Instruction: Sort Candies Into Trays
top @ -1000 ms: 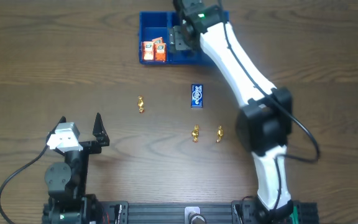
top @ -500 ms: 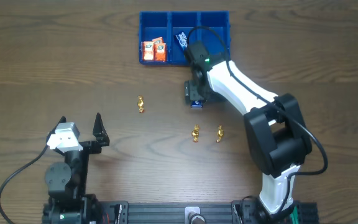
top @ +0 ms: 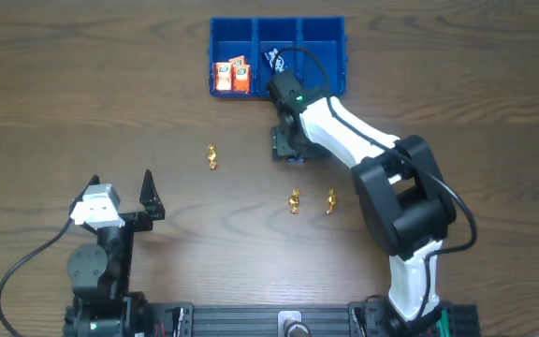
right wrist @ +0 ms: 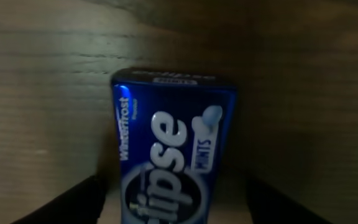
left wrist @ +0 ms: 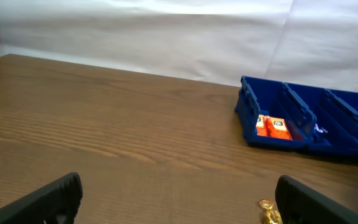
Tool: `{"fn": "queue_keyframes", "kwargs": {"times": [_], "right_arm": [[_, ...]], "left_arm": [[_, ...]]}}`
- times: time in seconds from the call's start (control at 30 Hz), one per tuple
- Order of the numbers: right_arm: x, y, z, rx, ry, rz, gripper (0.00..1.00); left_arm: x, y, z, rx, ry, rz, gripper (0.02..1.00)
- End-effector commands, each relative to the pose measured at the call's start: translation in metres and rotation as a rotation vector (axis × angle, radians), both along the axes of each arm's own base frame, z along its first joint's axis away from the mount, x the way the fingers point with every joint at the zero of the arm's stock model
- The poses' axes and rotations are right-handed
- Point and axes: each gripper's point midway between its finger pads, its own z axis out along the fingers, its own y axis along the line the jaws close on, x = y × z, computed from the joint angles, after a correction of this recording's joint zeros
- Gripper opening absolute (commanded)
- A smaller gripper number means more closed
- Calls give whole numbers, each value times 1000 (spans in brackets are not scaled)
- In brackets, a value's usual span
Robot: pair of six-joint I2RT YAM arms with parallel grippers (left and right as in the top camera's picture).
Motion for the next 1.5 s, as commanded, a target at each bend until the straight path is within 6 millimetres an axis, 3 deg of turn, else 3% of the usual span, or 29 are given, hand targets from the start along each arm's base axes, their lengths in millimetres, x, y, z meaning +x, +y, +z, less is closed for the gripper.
{"fn": "queue_keyframes", "kwargs": {"times": [0.03,0.1,0.23,0.37,0.47,0.57,0.73,0.8,0.87,0.9,1.03,1.13,1.3,1.5], "right_arm": [[2,-1,-2,-6,-7,-20,542],[2,-1,-2,-5,-8,-20,404],[2,0,-2,-4,-8,-23,235],[5,1,10,11,-34,-23,200],[16,4,47,40,-116,-18,187],[34,4,104,36,-220,-1,176],[82,-4,192,-8,-375,-9,174],[105,-1,215,0,-423,-6,174],[122,2,224,10,-447,-16,174],[133,5,226,16,-463,-22,174],[164,18,202,25,-482,-29,174],[176,24,165,11,-448,-30,174],[182,29,122,-3,-390,-25,174],[183,29,109,-4,-373,-44,178]], "left_arm": [[-1,-2,-16,11,52,-12,998],[-1,-2,-16,11,52,-12,998],[-1,-2,-16,11,52,-12,998],[-1,-2,-16,11,52,-12,998],[-1,-2,-16,11,52,-12,998],[-1,-2,-16,11,52,-12,998],[-1,-2,-16,11,52,-12,996],[-1,-2,-16,11,52,-12,998],[-1,-2,-16,11,52,-12,998],[-1,-2,-16,11,52,-12,998],[-1,-2,-16,11,52,-12,998],[-1,-2,-16,11,52,-12,998],[-1,-2,-16,11,52,-12,998],[-1,-2,-16,11,52,-12,998]]}}
